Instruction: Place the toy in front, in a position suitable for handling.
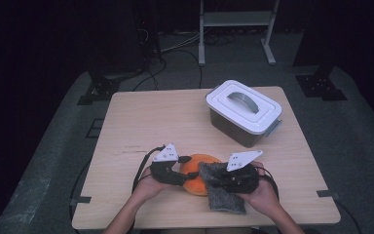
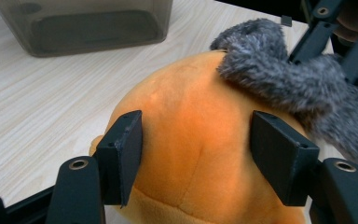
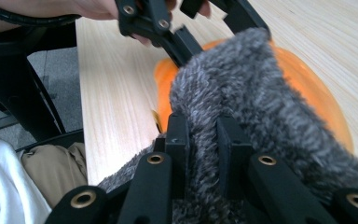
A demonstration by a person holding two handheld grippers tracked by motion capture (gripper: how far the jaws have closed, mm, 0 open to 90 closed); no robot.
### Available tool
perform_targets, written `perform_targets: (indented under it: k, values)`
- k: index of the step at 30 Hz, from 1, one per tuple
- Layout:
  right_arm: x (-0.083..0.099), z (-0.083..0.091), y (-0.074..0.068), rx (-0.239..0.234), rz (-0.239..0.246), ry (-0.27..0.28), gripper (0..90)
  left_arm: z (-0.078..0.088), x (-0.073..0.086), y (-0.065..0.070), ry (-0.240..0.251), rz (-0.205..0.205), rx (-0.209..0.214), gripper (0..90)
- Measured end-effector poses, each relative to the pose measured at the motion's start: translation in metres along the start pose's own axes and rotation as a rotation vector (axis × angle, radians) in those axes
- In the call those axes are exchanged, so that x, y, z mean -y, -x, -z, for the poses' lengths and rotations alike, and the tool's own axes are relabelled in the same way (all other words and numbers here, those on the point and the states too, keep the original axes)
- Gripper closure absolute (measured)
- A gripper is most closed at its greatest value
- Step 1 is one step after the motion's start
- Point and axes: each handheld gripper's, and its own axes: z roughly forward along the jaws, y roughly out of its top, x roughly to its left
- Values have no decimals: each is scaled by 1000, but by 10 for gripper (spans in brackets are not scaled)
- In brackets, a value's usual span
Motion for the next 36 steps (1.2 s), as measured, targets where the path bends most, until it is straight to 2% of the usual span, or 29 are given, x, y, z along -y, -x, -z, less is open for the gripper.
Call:
perform_targets:
  k: [3, 5, 8, 11, 12, 15, 17, 18, 20, 22, 23, 24, 25, 27, 28, 29, 30, 33, 34, 36]
  values:
    - [11, 11, 6, 40, -20, -14, 761, 0, 1, -1, 2, 6, 7, 355]
    - [17, 18, 10, 59, -46, -12, 761, 0, 0, -1, 1, -6, 9, 354]
    - [14, 28, 14, 60, -83, 54, 761, -1, -1, 0, -1, -19, 15, 353]
    - [7, 28, 13, 54, -76, 81, 761, -3, -2, 4, -4, -46, 20, 354]
    - [5, 22, 13, 43, -63, 63, 758, -2, -1, 5, -6, -59, 20, 354]
    - [11, 12, 15, 27, -55, 7, 756, -1, 2, 4, -6, -61, 29, 355]
    - [13, 12, 16, 23, -61, -2, 756, 0, 2, 5, -4, -61, 28, 356]
    - [17, 18, 19, 49, -66, -21, 756, 1, 3, 5, -9, -65, 30, 356]
    - [19, 22, 21, 62, -79, -22, 756, 2, 4, 5, -9, -76, 42, 355]
    - [19, 31, 26, 68, -114, 35, 756, 2, 4, 5, -13, -102, 66, 360]
    - [19, 31, 26, 68, -114, 35, 756, 2, 4, 5, -13, -102, 66, 360]
    - [13, 33, 29, 56, -121, 77, 755, 2, 3, 6, -17, -106, 70, 360]
    - [10, 31, 30, 49, -123, 81, 755, 2, 3, 6, -17, -106, 70, 359]
    - [10, 28, 31, 46, -123, 73, 754, 3, 2, 7, -20, -107, 78, 346]
    - [13, 20, 32, 34, -120, 35, 753, 8, -3, 6, -7, -101, 85, 316]
    - [13, 20, 32, 34, -120, 35, 753, 8, -3, 6, -7, -101, 85, 305]
    - [15, 16, 29, 10, -106, 8, 753, 12, -7, 5, 25, -94, 82, 306]
    - [16, 19, 26, -2, -96, -6, 753, 9, -8, 5, 25, -91, 87, 314]
    - [15, 21, 24, -14, -105, 5, 754, 3, -5, 8, -7, -104, 83, 329]
    - [10, 22, 22, -21, -97, 34, 755, 0, -3, 11, -12, -105, 100, 338]
